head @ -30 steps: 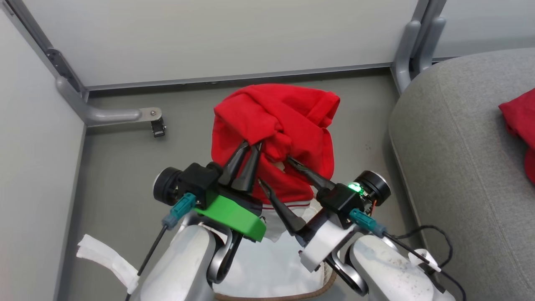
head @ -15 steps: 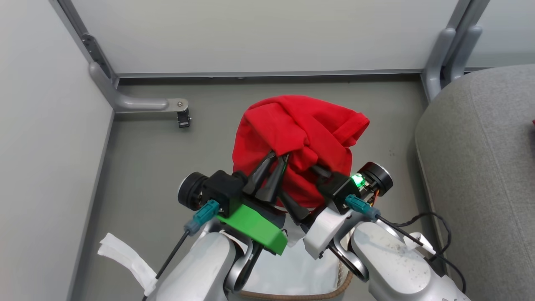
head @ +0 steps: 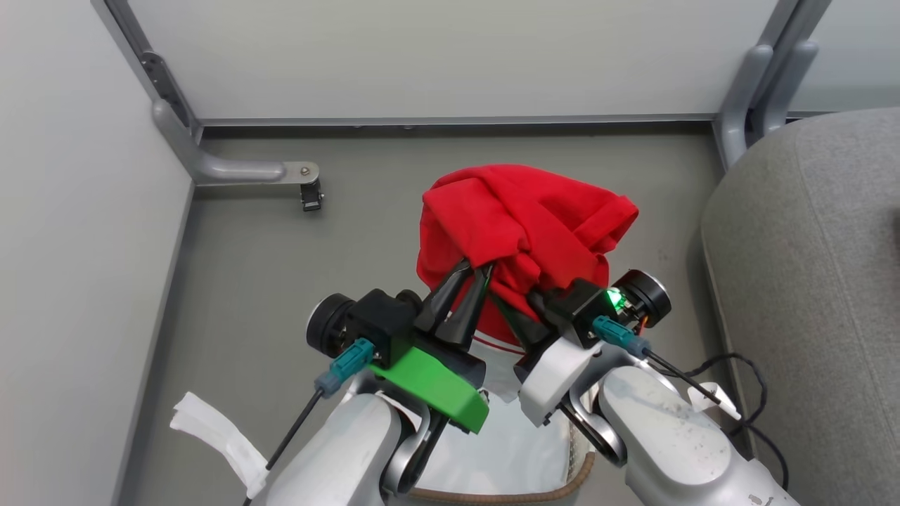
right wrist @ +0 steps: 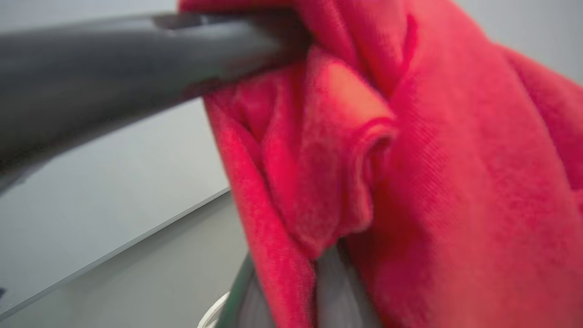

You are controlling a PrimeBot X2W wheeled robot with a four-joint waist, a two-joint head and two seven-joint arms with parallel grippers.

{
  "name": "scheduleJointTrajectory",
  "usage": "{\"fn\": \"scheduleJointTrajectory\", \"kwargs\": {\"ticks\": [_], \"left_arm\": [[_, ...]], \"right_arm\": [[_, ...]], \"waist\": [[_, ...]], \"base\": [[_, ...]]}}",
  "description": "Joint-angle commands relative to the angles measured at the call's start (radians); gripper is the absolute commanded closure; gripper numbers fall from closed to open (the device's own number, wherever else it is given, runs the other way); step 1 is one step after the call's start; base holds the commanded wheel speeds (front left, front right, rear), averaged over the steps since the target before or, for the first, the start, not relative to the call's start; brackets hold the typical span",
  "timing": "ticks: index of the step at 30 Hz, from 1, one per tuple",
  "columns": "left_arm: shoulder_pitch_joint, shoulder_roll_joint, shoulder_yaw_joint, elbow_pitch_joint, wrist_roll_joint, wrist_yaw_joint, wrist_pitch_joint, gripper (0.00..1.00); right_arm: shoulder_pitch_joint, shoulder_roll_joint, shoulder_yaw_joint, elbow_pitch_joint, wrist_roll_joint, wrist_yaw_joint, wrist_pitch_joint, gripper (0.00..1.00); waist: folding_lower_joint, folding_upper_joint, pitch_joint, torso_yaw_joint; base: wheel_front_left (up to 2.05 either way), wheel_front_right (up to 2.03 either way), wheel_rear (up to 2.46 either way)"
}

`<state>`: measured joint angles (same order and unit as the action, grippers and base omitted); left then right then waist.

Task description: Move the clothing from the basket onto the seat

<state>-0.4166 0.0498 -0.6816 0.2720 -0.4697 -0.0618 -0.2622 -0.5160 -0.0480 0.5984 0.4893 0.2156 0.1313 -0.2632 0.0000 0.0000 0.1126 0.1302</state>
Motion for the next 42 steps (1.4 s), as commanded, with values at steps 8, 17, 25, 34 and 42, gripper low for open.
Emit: {"fn": "scheduleJointTrajectory", "kwargs": {"ticks": [8,17,25,34,42], "left_arm": [[0.016,0.003,0.035,-0.002,0.027,0.006,-0.004,0.00],[0.030,0.003,0.089,0.015,0.073,-0.008,-0.004,0.00],[0.038,0.003,0.124,0.042,0.103,-0.027,-0.003,0.00],[0.067,0.003,0.171,0.048,0.152,-0.052,-0.002,0.00],[0.075,0.004,0.174,0.071,0.168,-0.063,-0.003,0.00]], "right_arm": [[0.051,-0.007,-0.099,-0.034,-0.059,-0.001,-0.002,1.00],[0.079,-0.005,-0.190,-0.107,-0.112,-0.001,-0.002,1.00],[0.106,-0.005,-0.249,-0.161,-0.118,-0.001,-0.002,1.00],[0.142,-0.005,-0.286,-0.209,-0.128,-0.001,-0.002,1.00],[0.083,-0.035,-0.303,-0.209,-0.146,-0.001,-0.002,1.00]], "waist": [[0.0000,0.0000,0.001,-0.081],[0.0000,0.0000,0.028,-0.240],[0.0000,0.0000,0.055,-0.409],[0.0000,0.0000,0.080,-0.582],[0.0000,0.0000,0.122,-0.653]], "base": [[0.00,0.00,0.00],[0.00,0.00,0.00],[0.00,0.00,0.00],[0.00,0.00,0.00],[0.00,0.00,0.00]]}}
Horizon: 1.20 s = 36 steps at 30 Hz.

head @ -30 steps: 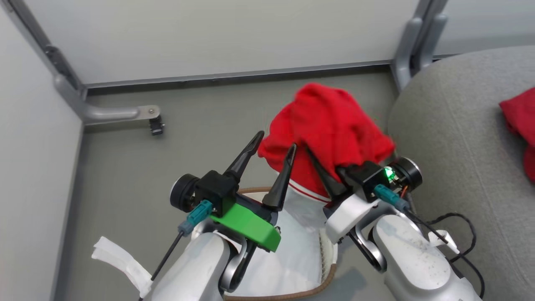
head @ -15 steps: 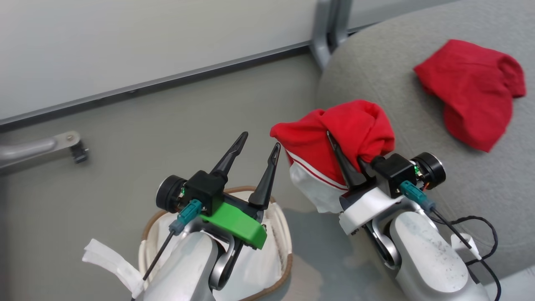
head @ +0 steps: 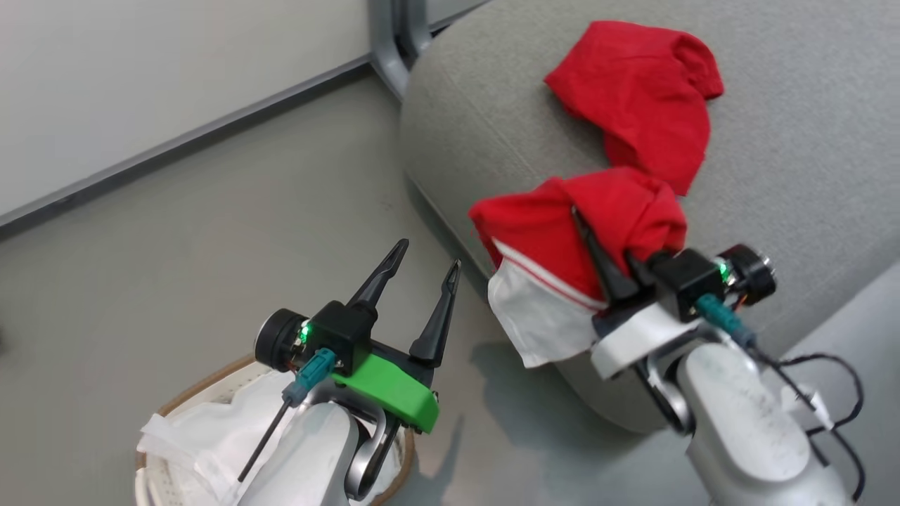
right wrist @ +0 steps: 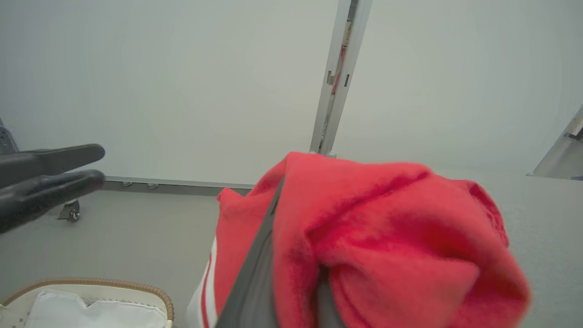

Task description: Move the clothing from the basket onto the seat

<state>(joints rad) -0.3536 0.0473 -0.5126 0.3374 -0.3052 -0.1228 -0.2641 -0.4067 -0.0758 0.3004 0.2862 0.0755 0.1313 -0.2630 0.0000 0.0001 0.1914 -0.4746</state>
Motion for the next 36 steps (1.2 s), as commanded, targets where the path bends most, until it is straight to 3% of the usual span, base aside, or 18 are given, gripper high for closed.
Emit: {"fn": "scheduleJointTrajectory", "kwargs": {"ticks": [1,10,16,23,29,36], "left_arm": [[0.008,0.006,0.004,0.009,0.007,-0.003,-0.001,0.00],[-0.033,0.017,0.007,0.052,0.042,-0.007,-0.001,0.00],[-0.064,0.040,-0.003,0.066,0.048,-0.009,-0.001,0.00],[-0.127,0.067,-0.026,0.049,0.060,-0.009,-0.001,0.00],[-0.179,0.075,-0.037,0.035,0.065,-0.009,-0.001,0.00],[-0.205,0.080,-0.029,0.029,0.066,-0.009,-0.001,0.00]], "right_arm": [[-0.041,-0.018,-0.007,-0.007,-0.008,-0.001,-0.003,1.00],[-0.289,-0.184,-0.073,0.012,-0.028,-0.001,-0.003,1.00],[-0.487,-0.283,-0.142,0.078,-0.003,-0.001,-0.002,1.00],[-0.659,-0.379,-0.228,0.190,-0.049,-0.001,-0.003,1.00],[-0.719,-0.427,-0.384,0.340,-0.106,-0.001,-0.003,1.00],[-0.655,-0.392,-0.580,0.512,-0.167,-0.001,-0.002,1.00]], "waist": [[0.0000,-0.0001,0.051,-0.050],[0.0000,-0.0001,0.153,-0.015],[0.0000,-0.0001,0.234,0.030],[0.0000,-0.0001,0.336,0.093],[0.0000,-0.0001,0.408,0.155],[0.0000,-0.0001,0.460,0.215]], "base": [[0.00,0.00,0.00],[0.00,0.00,0.00],[0.00,0.00,0.00],[0.00,0.00,0.00],[0.00,0.00,0.00],[0.00,0.00,0.00]]}}
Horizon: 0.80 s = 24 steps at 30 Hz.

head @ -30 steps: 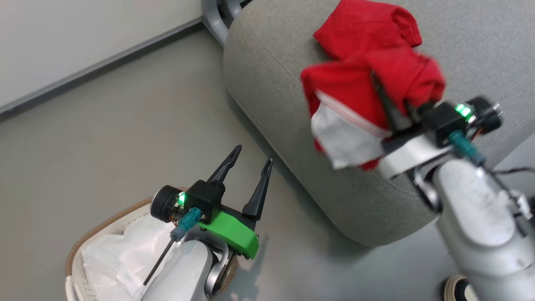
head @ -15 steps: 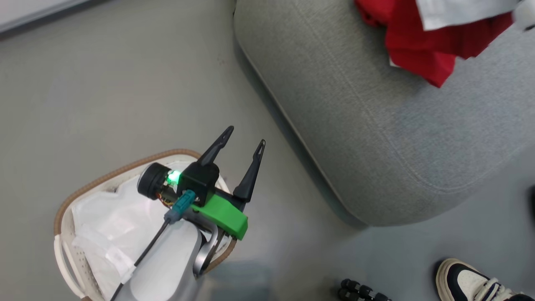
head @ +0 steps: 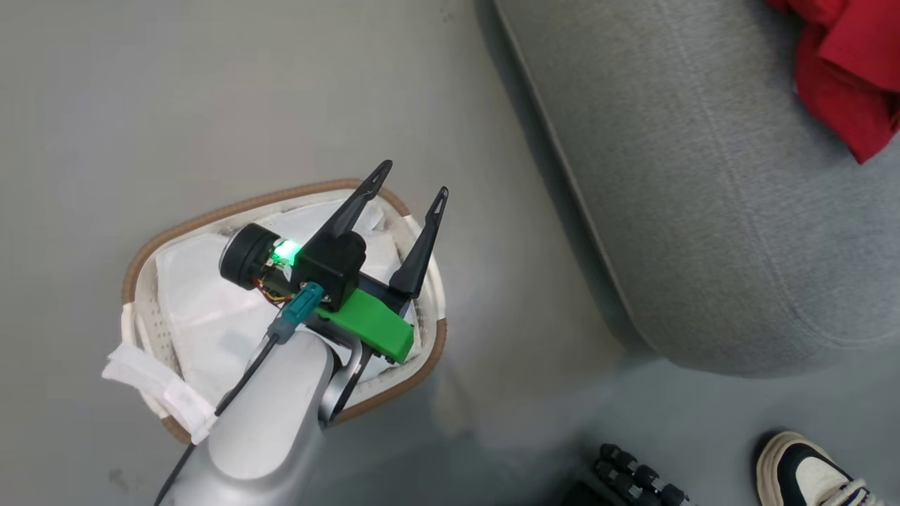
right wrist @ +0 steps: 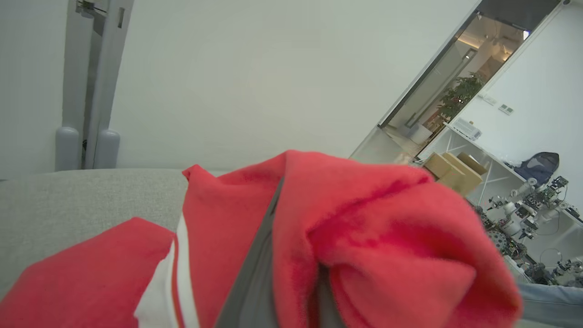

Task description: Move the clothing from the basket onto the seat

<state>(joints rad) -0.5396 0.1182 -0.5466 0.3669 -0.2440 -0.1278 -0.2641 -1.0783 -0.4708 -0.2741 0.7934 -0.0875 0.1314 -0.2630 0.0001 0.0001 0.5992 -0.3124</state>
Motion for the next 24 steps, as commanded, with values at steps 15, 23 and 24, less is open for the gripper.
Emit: {"fn": "scheduleJointTrajectory", "kwargs": {"ticks": [15,23,24], "left_arm": [[0.028,0.001,0.036,0.006,-0.004,-0.003,0.000,0.00],[0.080,-0.016,0.075,0.016,-0.018,-0.003,-0.001,0.00],[0.090,-0.016,0.084,0.017,-0.017,-0.003,0.000,0.00]], "right_arm": [[0.303,0.212,-0.081,-0.088,-0.028,-0.001,-0.002,0.00],[0.475,0.270,-0.046,-0.162,-0.003,-0.001,-0.002,0.00],[0.495,0.278,-0.044,-0.173,0.004,-0.001,-0.002,0.00]], "waist": [[-0.0001,-0.0001,-0.030,0.038],[-0.0001,-0.0001,-0.128,0.035],[-0.0001,-0.0001,-0.141,0.037]], "base": [[0.00,0.00,0.00],[0.00,0.00,0.00],[0.00,0.00,0.00]]}}
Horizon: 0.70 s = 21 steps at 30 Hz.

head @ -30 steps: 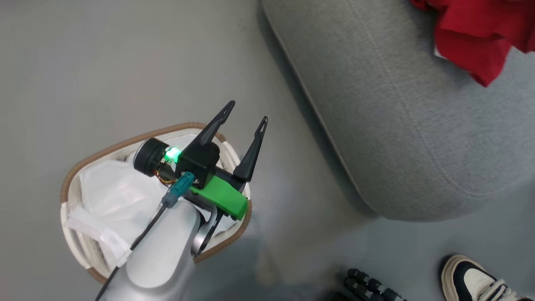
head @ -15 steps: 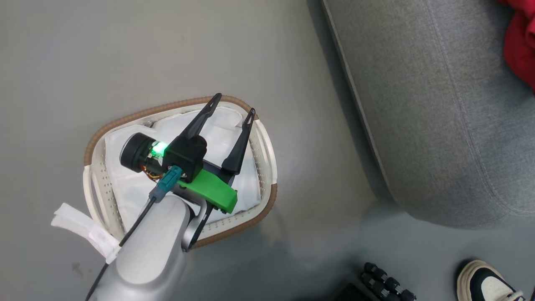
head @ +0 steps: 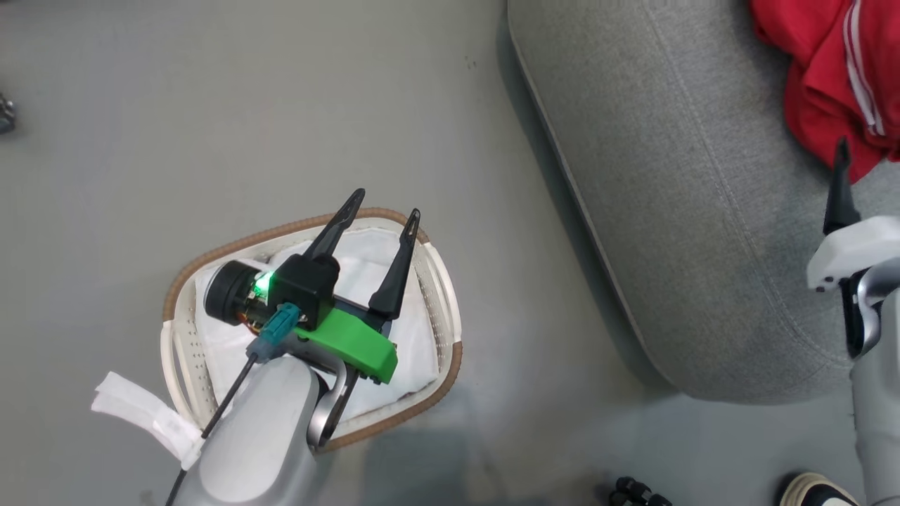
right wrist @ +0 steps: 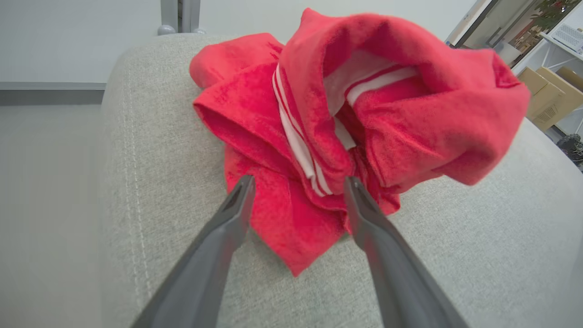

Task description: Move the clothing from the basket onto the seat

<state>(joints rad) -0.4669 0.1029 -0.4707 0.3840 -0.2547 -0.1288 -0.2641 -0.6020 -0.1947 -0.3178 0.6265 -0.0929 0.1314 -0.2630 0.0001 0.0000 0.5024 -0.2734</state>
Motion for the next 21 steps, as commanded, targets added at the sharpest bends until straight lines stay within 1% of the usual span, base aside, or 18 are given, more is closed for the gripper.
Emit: {"fn": "scheduleJointTrajectory", "kwargs": {"ticks": [1,6,10,15,21], "left_arm": [[0.026,-0.002,0.016,0.000,-0.005,-0.002,-0.001,0.00],[0.079,-0.012,0.072,-0.006,0.012,-0.002,0.000,0.00],[0.119,-0.026,0.131,-0.017,0.035,0.012,0.000,0.00],[0.166,-0.039,0.190,-0.043,0.078,0.023,-0.001,0.00],[0.221,-0.045,0.274,-0.059,0.107,0.051,-0.001,0.00]], "right_arm": [[0.035,0.008,0.005,-0.013,0.014,-0.001,-0.002,0.00],[0.115,0.045,0.065,-0.057,0.040,-0.001,-0.003,0.00],[0.155,0.073,0.120,-0.104,0.069,-0.001,-0.002,0.00],[0.166,0.094,0.204,-0.151,0.090,-0.001,-0.002,0.00],[0.159,0.117,0.305,-0.186,0.126,-0.001,-0.002,0.00]], "waist": [[-0.0001,0.0000,-0.055,0.000],[-0.0001,0.0000,-0.112,0.027],[-0.0001,0.0000,-0.154,0.066],[-0.0001,0.0000,-0.198,0.121],[-0.0001,0.0000,-0.243,0.183]], "base": [[0.00,0.00,0.00],[0.00,0.00,0.00],[0.00,0.00,0.00],[0.00,0.00,0.00],[0.00,0.00,0.00]]}}
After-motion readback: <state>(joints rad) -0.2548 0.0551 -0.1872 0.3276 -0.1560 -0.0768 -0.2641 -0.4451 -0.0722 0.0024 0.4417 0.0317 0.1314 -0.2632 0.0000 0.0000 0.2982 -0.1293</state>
